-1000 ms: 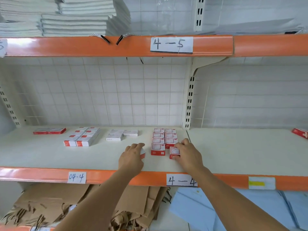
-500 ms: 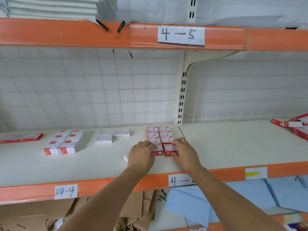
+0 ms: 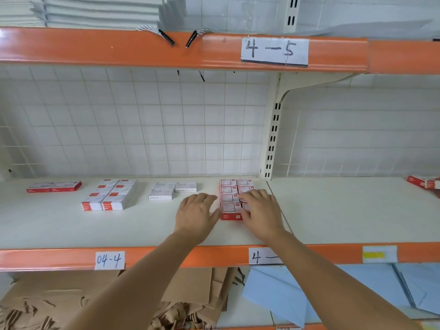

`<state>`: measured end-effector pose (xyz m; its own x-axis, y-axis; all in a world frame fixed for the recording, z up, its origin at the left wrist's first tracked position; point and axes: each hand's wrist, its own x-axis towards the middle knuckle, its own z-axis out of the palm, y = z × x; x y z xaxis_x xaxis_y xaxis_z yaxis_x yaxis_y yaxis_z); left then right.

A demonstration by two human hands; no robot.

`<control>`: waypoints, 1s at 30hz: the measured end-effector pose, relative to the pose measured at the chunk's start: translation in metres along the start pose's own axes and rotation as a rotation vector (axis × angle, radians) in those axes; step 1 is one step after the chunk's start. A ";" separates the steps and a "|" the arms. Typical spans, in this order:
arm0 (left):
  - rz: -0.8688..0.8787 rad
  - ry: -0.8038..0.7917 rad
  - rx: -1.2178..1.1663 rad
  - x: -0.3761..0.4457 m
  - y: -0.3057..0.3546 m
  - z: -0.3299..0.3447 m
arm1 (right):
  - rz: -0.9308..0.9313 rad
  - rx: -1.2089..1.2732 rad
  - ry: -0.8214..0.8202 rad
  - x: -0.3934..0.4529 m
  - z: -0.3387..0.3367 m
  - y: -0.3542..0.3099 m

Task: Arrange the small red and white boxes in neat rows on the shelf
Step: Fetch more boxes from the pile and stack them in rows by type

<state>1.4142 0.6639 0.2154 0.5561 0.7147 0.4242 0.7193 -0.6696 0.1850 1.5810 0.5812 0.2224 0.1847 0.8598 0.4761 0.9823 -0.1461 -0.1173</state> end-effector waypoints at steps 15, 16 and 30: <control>-0.370 -0.055 0.099 -0.071 -0.109 -0.062 | -0.250 -0.039 -0.321 0.028 0.023 -0.104; -0.374 -0.056 0.097 -0.075 -0.116 -0.064 | -0.239 -0.004 -0.322 0.029 0.023 -0.112; -0.300 -0.018 0.047 -0.122 -0.262 -0.109 | -0.098 0.213 -0.202 0.039 0.053 -0.293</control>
<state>1.1123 0.7296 0.2120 0.3226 0.8829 0.3412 0.8710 -0.4180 0.2582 1.2987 0.6832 0.2294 0.0588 0.9477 0.3137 0.9626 0.0294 -0.2693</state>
